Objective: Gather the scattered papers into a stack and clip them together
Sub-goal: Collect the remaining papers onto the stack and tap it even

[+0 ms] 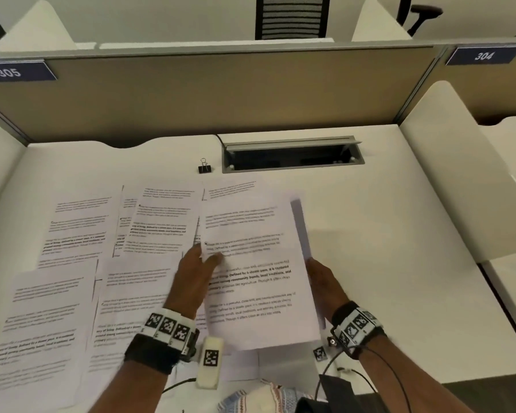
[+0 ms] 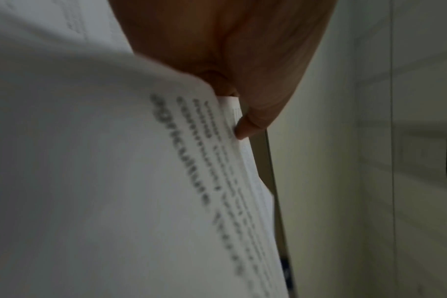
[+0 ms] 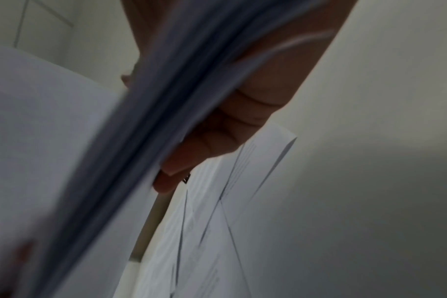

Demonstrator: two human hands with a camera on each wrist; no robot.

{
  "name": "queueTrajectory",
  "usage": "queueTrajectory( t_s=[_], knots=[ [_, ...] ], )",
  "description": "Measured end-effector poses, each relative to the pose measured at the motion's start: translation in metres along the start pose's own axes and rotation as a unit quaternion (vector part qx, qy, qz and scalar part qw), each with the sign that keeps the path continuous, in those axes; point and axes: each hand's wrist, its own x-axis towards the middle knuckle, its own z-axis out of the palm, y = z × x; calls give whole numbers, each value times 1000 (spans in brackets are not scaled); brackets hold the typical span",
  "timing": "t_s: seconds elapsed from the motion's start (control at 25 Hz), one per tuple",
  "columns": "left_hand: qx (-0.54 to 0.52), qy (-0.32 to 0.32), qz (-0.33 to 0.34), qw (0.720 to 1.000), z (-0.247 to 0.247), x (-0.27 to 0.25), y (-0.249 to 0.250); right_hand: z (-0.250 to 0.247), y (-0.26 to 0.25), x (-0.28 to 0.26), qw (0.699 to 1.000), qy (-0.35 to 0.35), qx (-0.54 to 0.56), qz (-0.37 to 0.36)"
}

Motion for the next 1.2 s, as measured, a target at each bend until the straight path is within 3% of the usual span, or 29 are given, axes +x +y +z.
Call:
queueTrajectory(
  t_s=[0.08, 0.28, 0.36, 0.44, 0.6, 0.72, 0.84, 1.2],
  knots=[
    [60, -38, -6, 997, 17, 11, -8, -10, -5, -1, 999, 32, 0, 27],
    [118, -112, -20, 986, 66, 42, -15, -47, -12, 11, 998, 40, 50, 9],
    [156, -71, -11, 985, 71, 63, -24, -66, -8, 14, 996, 80, 45, 17],
    [212, 17, -2, 977, 69, 86, -36, -85, -2, 16, 992, 113, 44, 22],
    [269, 124, -72, 952, 57, 122, -44, -120, 8, 23, 986, 161, 36, 29],
    [295, 143, -101, 939, 56, 136, -51, -142, 12, 27, 981, 190, 27, 37],
    [344, 152, -85, 923, 63, 137, -56, -158, 17, 32, 978, 204, 16, 44],
    [341, 136, -84, 926, 72, 146, -60, -167, 24, 37, 980, 193, 13, 51]
  ],
)
